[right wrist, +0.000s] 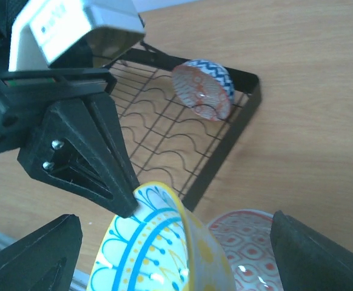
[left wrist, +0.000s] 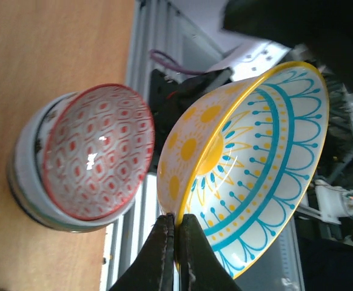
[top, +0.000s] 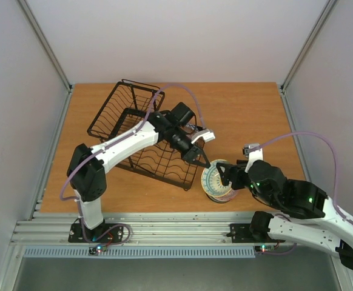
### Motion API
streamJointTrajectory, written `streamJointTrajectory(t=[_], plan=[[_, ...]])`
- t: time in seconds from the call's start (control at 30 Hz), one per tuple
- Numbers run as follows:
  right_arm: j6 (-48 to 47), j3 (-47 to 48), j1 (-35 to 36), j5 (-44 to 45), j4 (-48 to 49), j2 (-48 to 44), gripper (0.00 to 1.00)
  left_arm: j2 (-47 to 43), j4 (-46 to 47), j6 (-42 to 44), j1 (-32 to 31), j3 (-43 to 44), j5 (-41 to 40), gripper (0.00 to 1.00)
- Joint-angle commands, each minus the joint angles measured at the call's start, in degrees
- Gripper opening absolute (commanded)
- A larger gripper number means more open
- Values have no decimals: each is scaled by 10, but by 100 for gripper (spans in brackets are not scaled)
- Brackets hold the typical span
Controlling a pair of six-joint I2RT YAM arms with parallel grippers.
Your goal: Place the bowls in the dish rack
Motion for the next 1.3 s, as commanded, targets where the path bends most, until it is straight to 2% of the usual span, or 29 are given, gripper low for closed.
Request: streamJointTrajectory(t=[0.0,0.13,0.27,0.63,0.9,1.27], plan=[[-30,-21,3,-52,109,-15,86,-46,47,-7,22,-8,135,1],[-19,-26,3,-60,126,-33,85,-63,94,-35,52,-32,183,1],[-13,-29,3,-66,130,-49,85,-76,123,-57,73,-50,194,0],[-4,-54,3,-108,188,-59,87,-78,120,-47,82,-55,189,1],[29,-78,3,-99,183,-88,89,-81,117,-46,93,-53,198,0],[35,-87,3,-128,217,-73,89,-86,118,-45,108,-52,203,1]])
